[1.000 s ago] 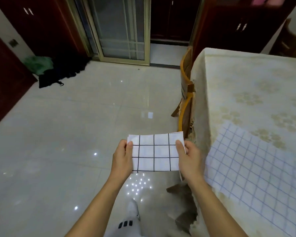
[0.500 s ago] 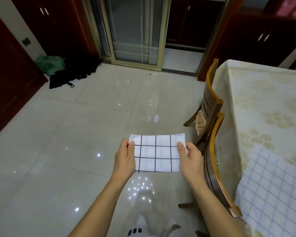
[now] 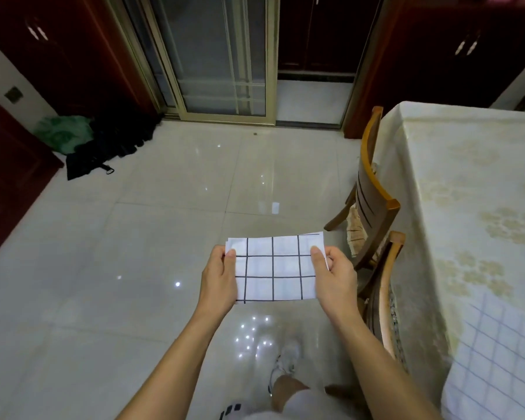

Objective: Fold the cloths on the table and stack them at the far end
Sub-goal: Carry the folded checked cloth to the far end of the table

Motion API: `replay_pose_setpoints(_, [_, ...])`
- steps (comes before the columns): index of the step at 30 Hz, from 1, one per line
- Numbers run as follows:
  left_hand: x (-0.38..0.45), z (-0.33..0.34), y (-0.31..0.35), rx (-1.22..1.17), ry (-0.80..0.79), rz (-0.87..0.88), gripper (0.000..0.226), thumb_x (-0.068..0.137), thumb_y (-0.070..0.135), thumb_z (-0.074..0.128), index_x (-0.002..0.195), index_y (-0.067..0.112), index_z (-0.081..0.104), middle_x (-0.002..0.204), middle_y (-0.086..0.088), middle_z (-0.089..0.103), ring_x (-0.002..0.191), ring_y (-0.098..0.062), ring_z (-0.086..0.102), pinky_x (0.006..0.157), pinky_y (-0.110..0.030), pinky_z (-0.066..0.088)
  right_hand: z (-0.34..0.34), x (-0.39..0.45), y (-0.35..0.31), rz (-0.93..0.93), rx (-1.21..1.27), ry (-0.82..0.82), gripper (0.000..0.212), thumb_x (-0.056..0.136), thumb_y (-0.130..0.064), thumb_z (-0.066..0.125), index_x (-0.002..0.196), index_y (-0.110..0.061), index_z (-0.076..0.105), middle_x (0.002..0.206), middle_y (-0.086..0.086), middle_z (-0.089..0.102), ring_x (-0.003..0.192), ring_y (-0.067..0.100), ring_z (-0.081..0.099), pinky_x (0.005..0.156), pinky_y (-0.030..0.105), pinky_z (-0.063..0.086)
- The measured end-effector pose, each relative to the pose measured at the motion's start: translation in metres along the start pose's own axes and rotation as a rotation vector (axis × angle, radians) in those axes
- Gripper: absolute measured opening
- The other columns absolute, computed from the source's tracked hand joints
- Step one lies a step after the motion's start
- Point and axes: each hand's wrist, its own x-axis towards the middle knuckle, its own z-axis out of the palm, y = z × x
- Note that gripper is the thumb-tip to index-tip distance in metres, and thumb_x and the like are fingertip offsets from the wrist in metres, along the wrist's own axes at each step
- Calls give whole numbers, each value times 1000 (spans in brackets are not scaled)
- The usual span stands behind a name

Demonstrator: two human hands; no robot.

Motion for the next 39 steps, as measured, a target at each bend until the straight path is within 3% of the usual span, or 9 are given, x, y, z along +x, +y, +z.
replay_pose_setpoints(8, [92,51,52,43,-28,-1,25,105,30,39,90,11,48,83,-2,56,73,-16,49,64,-37,45,-12,112,-17,66,39,-4,17,102,-33,52,97,-21,63,86,-2,71,82,12,69,70,33,60])
replay_pose_setpoints(18, [178,83,94,14,-37,3,28,104,26,42,79,16,44,74,2,51,67,-14,45,57,-31,38,-6,203,-36,41,-5,33,18,102,-30,52,97,-16,62,79,-9,65,75,-9,62,59,8,46])
replay_pose_setpoints(21, [210,88,98,9,-49,14,26,104,25,43,79,19,46,75,3,52,66,-12,45,56,-24,37,4,230,-41,23,-8,47,19,102,-30,52,97,-15,63,82,-4,67,78,3,62,59,14,49])
replay_pose_setpoints(23, [235,92,100,-4,-63,18,26,104,25,44,79,19,48,75,2,53,66,-12,46,53,-19,37,13,251,-44,5,-12,70,21,102,-29,52,92,-13,62,81,5,65,78,14,60,65,29,50])
replay_pose_setpoints(26, [276,96,104,-3,-88,24,25,104,26,45,80,18,50,76,-1,55,66,-11,46,56,-19,39,29,283,-47,3,-12,110,25,101,-28,54,84,-10,59,75,13,61,72,22,57,67,38,47])
replay_pose_setpoints(30, [336,96,113,-3,-138,46,27,104,27,45,89,6,52,81,-12,56,71,-15,47,63,-30,40,54,329,-63,21,-40,162,26,101,-24,56,75,-18,54,63,-2,54,60,12,50,59,30,41])
replay_pose_setpoints(32, [371,93,123,-15,-164,49,27,104,26,45,91,4,53,82,-10,55,72,-15,47,63,-30,40,70,354,-74,36,-44,189,24,100,-24,57,78,-13,57,66,2,59,62,17,52,60,33,42])
replay_pose_setpoints(35, [418,88,138,-19,-187,63,25,103,26,45,92,5,54,84,-10,57,73,-16,48,65,-31,40,91,389,-88,28,-69,227,25,100,-27,57,83,-8,60,72,12,64,69,23,57,66,34,44])
replay_pose_setpoints(39, [473,90,159,36,-222,90,25,103,26,47,81,15,50,76,-1,57,70,-16,48,64,-34,39,107,428,-107,34,-82,296,35,99,-19,60,67,-20,47,57,-4,49,56,7,47,56,19,35])
